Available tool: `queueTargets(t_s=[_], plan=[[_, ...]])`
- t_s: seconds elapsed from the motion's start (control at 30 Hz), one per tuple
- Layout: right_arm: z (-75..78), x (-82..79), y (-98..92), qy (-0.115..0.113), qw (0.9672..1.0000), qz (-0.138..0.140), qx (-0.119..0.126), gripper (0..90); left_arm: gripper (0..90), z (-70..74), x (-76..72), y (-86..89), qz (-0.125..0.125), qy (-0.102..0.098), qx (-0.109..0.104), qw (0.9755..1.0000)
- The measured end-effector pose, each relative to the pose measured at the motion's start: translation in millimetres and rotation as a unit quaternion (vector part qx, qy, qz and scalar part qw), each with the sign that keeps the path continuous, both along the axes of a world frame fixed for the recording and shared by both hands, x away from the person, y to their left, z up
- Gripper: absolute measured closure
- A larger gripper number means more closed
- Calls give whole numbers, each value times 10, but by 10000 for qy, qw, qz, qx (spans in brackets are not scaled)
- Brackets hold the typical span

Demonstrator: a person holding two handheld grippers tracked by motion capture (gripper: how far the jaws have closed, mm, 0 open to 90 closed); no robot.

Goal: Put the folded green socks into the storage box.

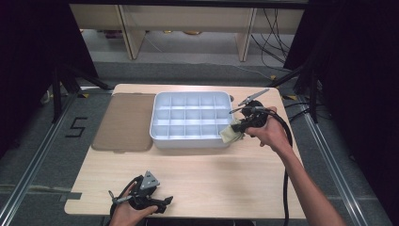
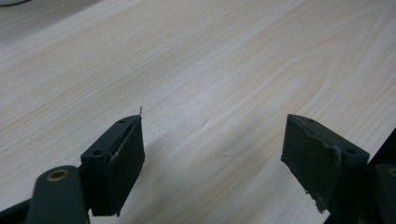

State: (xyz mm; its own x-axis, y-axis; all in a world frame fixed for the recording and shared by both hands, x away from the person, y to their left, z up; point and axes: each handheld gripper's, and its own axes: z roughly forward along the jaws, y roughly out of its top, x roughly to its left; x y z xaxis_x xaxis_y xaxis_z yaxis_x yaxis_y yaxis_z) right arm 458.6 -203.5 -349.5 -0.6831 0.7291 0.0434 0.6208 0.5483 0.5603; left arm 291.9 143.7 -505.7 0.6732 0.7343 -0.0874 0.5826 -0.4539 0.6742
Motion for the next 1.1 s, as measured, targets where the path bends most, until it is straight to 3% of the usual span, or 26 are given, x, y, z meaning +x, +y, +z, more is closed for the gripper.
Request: queueTargets(t_s=[0.27, 0.37, 0.73, 0.87, 0.93, 1.1], plan=[[-5, 143, 68, -95, 9999, -75, -52, 697, 203, 6, 2, 7, -44, -24, 38, 10000], [2, 175, 102, -17, 9997, -203, -108, 697, 203, -8, 4, 0, 29, -7, 5, 10000], [-14, 300, 138, -80, 9995, -227, -193, 697, 203, -9, 5, 2, -7, -25, 16, 10000], [-47, 327, 164, 24, 9993, -327, -177, 697, 203, -17, 8, 0, 27, -23, -12, 10000], [-60, 360, 157, -60, 9993, -279, -255, 697, 203, -9, 7, 0, -14, -45, 23, 10000], [-81, 414, 189, -27, 9990, -305, -339, 697, 203, -14, 4, -4, 13, -28, 5, 10000]])
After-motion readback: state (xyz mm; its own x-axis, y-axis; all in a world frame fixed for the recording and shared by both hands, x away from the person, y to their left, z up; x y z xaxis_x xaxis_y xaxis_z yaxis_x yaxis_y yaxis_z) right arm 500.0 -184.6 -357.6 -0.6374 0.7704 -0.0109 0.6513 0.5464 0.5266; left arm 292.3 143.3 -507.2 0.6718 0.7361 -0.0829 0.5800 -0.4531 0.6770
